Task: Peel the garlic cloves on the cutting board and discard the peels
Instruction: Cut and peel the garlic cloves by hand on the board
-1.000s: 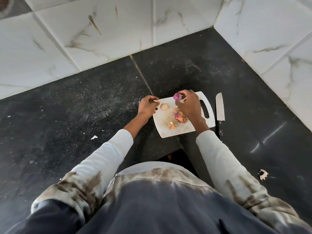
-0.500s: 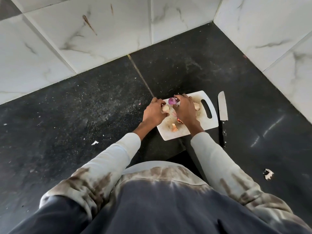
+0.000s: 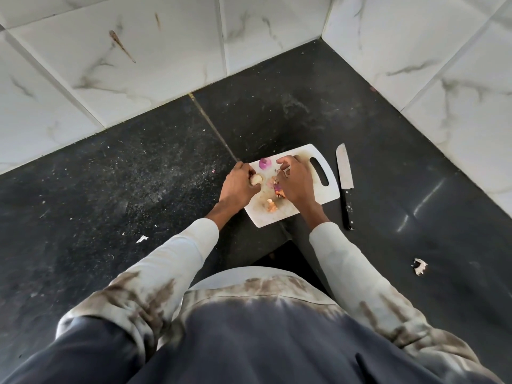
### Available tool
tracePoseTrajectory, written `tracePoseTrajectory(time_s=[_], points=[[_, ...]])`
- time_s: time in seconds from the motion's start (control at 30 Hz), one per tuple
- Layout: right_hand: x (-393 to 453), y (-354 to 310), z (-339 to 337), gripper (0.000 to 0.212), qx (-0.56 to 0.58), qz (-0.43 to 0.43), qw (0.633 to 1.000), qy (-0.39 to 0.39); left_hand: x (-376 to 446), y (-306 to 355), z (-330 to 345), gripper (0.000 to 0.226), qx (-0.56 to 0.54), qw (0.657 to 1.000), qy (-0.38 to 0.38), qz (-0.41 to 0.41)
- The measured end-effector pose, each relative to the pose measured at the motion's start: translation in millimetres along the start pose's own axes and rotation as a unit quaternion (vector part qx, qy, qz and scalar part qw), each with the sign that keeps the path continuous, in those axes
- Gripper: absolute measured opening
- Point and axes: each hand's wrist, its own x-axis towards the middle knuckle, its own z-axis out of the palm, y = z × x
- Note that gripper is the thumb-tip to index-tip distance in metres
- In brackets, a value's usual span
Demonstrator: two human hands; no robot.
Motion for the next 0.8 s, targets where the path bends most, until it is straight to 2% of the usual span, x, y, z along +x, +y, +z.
tracePoseTrajectory(time_s=[0.3,0.47,0.6,0.7,0.77,0.8], points=[[-12,14,-17,0.026,0.005,0.033,0.999,-0.019,-3,0,-2,0.045,0.034,0.999,-0.015,0.019],[-17,19,-29,0.024,0.012,0.020,1.000,-0.018,-8,3,2,0.047,0.040,0.999,-0.011,0.030],[-19,22,-32,0.025,0.075,0.044,0.996,-0.033,-14,15,7,0.049,0.018,0.997,0.012,0.075],[-18,24,-35,0.027,0.132,0.071,0.988,-0.042,-14,27,12,0.045,-0.066,0.996,0.029,0.060],[-18,25,-38,0.028,0.144,0.073,0.986,-0.050,-10,36,13,0.032,-0.192,0.980,0.037,-0.019],[-18,25,-39,0.028,0.151,0.071,0.985,-0.051,-7,40,13,0.028,-0.278,0.957,0.027,-0.080]])
